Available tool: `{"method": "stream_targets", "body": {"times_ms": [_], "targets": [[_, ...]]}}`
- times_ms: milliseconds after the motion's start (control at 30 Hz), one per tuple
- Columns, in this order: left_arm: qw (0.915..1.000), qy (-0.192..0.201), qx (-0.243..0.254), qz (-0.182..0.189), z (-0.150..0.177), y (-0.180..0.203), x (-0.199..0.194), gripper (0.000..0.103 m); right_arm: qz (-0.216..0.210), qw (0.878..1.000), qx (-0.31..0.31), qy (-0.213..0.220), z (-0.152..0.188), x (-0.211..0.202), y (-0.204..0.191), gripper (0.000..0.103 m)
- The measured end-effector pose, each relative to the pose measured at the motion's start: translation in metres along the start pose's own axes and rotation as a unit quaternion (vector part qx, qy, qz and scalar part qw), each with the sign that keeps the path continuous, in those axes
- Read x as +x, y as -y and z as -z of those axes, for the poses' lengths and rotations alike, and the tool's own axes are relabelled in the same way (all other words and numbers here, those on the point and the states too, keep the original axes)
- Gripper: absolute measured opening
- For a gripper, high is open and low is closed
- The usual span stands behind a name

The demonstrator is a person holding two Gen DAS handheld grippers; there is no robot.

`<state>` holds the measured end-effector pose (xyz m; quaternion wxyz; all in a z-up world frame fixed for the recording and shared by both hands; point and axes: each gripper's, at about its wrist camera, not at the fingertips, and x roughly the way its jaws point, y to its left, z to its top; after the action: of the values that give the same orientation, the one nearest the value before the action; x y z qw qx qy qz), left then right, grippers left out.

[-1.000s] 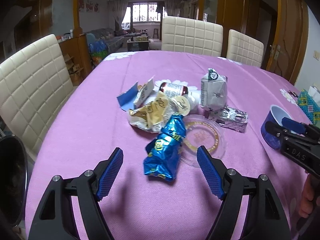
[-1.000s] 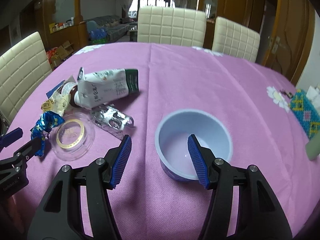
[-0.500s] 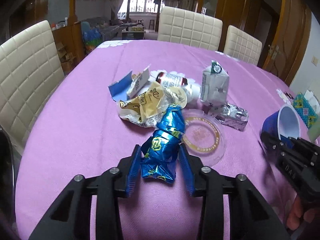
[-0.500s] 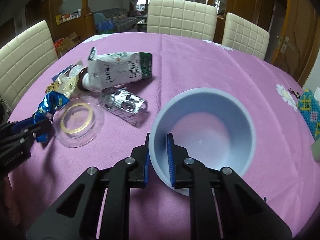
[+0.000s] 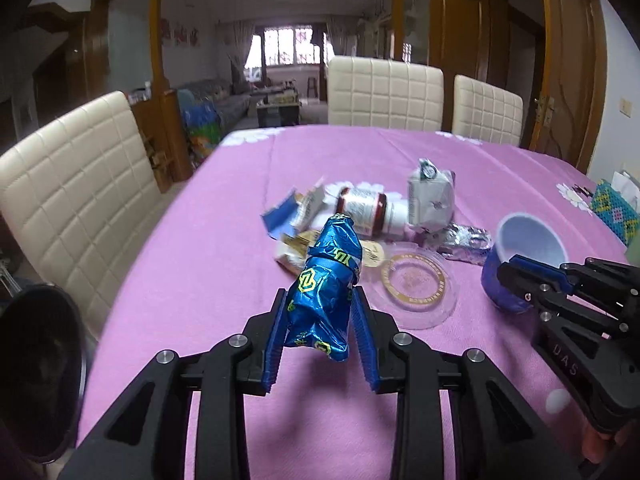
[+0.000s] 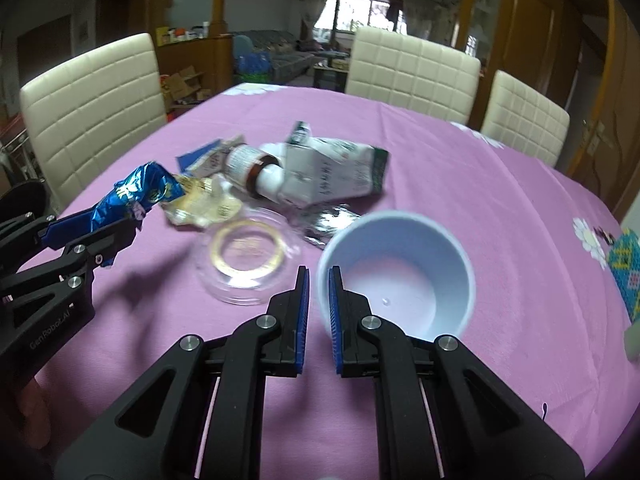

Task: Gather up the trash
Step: 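Close the right tool on the purple cup rim and lift it while the left tool holds the wrapper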

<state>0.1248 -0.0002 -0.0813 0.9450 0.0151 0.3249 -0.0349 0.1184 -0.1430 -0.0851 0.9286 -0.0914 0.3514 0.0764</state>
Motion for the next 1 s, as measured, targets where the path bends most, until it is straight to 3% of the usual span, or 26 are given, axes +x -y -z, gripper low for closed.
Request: {"method": "stream_targets", "body": {"times_ms": [333,633,733,867,933,967,1000], "targets": [[0.9995,0.026,-0.012,-0.016,0.005,-0.025,-0.030,0.031,-0.054,0.997,-0.033,0.040,-0.008,-0.028,-0.028,0.011],[0.9987,0.040,-0.021,-0.026,0.008,-0.037,-0.042,0.031,-0.083,0.995,-0.039,0.047,-0.010,-0.036,-0.034,0.009],[0.9986,0.041,-0.020,-0.025,0.009,-0.037,-0.043,0.031,-0.076,0.995,-0.044,0.049,-0.010,-0.037,-0.035,0.009],[0.9988,0.037,-0.020,-0.023,0.011,-0.037,-0.041,0.031,-0.029,0.998,-0.015,0.050,-0.011,-0.040,-0.009,0.012],[0.9992,0.031,-0.021,-0.016,0.012,-0.035,-0.038,0.031,-0.012,0.999,0.007,0.037,-0.010,-0.038,0.011,0.028],[0.9994,0.028,-0.020,-0.012,0.013,-0.033,-0.036,0.031,0.002,0.999,0.022,0.039,-0.007,-0.039,0.021,0.069],[0.9995,0.024,-0.018,-0.007,0.013,-0.030,-0.034,0.031,0.008,0.998,0.034,0.058,-0.004,-0.044,0.028,0.099]]}}
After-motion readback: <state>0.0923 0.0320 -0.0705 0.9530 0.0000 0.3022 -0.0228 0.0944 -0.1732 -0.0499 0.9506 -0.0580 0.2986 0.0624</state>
